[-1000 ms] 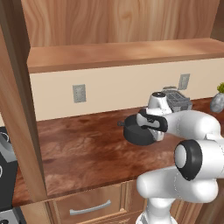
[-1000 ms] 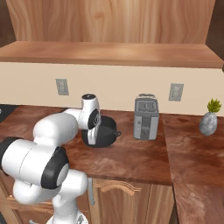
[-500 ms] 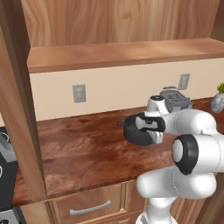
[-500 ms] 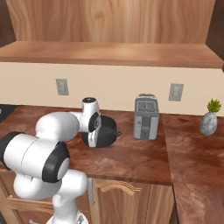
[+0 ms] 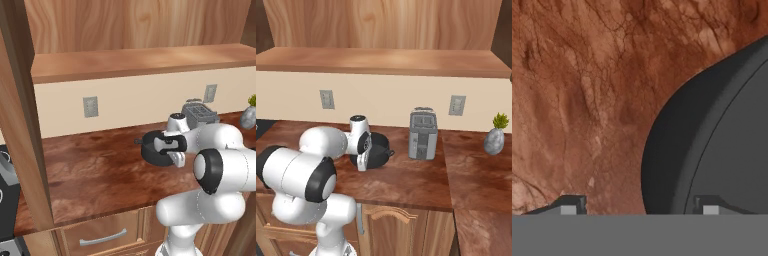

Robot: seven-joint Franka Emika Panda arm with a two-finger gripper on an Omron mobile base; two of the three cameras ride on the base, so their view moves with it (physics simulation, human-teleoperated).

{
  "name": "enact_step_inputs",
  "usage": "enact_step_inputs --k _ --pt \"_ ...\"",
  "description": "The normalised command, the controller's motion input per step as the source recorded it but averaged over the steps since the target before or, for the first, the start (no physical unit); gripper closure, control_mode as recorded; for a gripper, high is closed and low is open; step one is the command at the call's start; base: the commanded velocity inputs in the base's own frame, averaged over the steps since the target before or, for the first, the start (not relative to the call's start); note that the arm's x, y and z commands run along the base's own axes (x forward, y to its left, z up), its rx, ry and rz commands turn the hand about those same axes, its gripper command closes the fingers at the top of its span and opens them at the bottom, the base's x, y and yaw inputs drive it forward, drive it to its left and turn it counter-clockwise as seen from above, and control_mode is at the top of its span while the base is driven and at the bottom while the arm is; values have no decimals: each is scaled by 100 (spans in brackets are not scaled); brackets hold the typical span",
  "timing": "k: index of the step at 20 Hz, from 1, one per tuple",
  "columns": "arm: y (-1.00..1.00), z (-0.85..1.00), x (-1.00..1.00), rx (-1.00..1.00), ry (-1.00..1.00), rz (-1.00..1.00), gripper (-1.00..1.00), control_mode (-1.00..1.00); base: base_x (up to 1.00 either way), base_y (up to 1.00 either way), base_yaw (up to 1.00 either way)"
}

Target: Pick the kettle from the cabinet and place it on a stove burner. Then pick the pot from the counter and place it on another stove burner. Finally, turn both burners on.

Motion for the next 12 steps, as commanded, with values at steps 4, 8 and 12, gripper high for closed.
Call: enact_step_inputs --k 4,8,12 --pt "0 -7 0 -1 1 0 100 -100 0 0 0" --pt "0 0 0 0 1 0 100 -100 0 0 0" --pt "0 2 -8 0 0 -1 100 -100 0 0 0"
